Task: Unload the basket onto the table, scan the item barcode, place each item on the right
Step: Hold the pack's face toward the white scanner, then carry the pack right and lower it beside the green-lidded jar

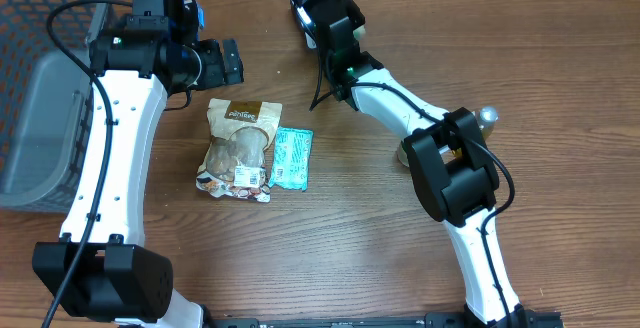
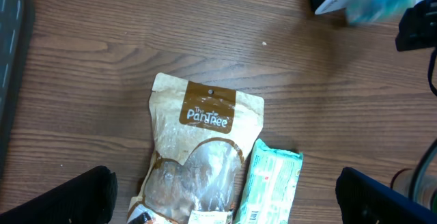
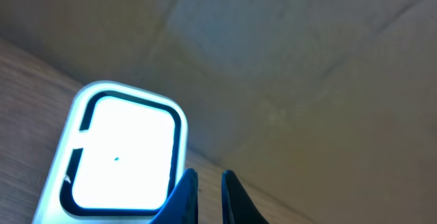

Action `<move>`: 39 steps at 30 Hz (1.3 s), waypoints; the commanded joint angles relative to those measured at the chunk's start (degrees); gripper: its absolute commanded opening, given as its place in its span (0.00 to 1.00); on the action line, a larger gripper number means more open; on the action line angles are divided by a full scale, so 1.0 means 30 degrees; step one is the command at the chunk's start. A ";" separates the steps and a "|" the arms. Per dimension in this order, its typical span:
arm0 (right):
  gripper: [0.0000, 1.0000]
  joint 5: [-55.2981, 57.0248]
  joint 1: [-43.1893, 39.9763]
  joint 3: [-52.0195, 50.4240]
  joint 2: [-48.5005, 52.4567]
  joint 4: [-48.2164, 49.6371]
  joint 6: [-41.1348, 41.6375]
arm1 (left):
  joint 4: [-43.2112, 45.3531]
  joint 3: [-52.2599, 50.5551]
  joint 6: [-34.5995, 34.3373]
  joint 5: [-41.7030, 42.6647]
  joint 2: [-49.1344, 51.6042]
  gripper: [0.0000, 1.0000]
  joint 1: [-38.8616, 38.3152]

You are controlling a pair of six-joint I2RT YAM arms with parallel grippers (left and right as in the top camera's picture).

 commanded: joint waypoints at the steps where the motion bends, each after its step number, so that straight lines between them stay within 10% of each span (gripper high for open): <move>1: 0.08 0.1523 0.0590 0.0153 -0.3169 -0.1428 0.0211 | 0.0015 0.0262 0.0219 0.0189 0.0036 1.00 0.0066; 8: 0.10 0.0175 0.0437 0.0153 -0.7067 -1.0462 0.8291 | 0.0015 0.0262 0.0219 0.0189 0.0036 1.00 0.0066; 12: 0.50 -0.5100 -0.1275 0.0153 -0.7672 -1.5023 1.2072 | 0.0015 0.0262 0.0219 0.0189 0.0036 1.00 0.0066; 18: 0.69 -1.0142 -0.3359 0.0146 -0.5996 -1.7813 1.2109 | 0.0015 0.0262 0.0219 0.0189 0.0036 1.00 0.0066; 28: 0.69 -1.0112 -0.4226 0.0146 -0.2703 -1.5992 1.0462 | 0.0015 0.0262 0.0219 0.0189 0.0036 1.00 0.0066; 39: 0.47 -0.9865 -0.4583 0.0138 -0.1370 -1.5628 1.0710 | 0.0015 0.0262 0.0219 0.0189 0.0036 1.00 0.0066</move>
